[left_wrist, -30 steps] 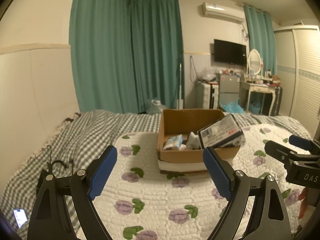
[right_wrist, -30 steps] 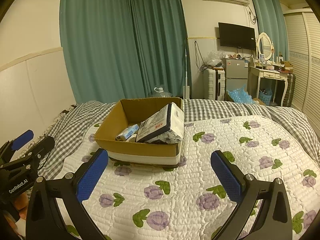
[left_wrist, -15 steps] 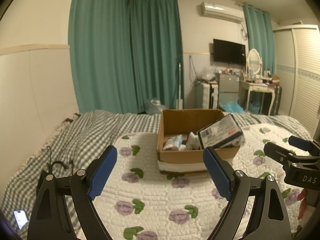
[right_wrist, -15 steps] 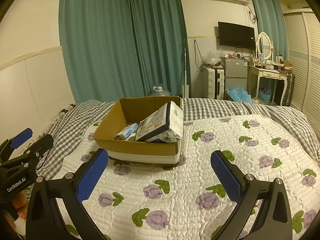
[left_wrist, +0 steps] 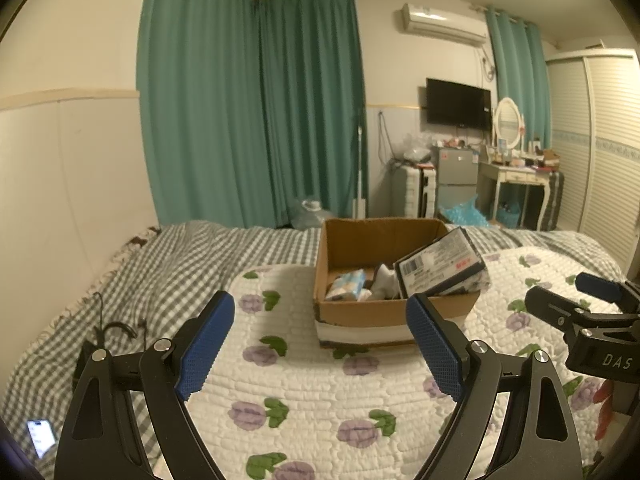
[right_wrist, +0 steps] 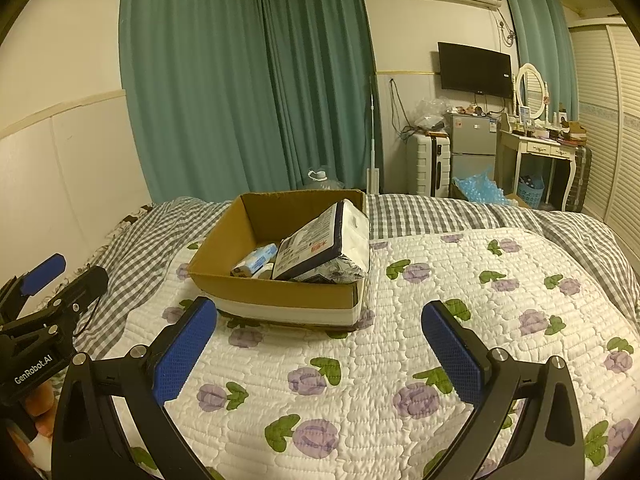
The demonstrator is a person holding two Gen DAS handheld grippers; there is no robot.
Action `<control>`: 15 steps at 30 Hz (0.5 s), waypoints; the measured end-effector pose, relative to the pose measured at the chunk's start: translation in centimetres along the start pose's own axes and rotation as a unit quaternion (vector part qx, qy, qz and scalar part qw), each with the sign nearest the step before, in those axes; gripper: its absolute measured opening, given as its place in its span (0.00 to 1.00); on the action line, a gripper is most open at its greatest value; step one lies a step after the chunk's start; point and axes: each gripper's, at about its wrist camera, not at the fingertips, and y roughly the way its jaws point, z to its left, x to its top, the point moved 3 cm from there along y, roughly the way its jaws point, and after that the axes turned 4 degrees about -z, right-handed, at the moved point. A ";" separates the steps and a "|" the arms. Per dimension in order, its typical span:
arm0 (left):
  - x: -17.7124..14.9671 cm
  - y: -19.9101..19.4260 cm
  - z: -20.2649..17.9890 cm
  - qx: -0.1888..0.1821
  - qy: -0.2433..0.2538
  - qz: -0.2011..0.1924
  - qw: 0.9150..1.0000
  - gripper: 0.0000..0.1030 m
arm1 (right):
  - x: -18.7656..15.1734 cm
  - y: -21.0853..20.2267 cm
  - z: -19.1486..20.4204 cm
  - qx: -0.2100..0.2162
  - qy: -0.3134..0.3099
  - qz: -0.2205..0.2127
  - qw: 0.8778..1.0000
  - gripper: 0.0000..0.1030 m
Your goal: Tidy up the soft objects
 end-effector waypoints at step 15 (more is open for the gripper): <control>-0.2 0.1 0.1 0.003 -0.001 0.002 1.000 0.86 | -0.2 0.1 0.1 0.001 -0.001 0.002 1.000 1.00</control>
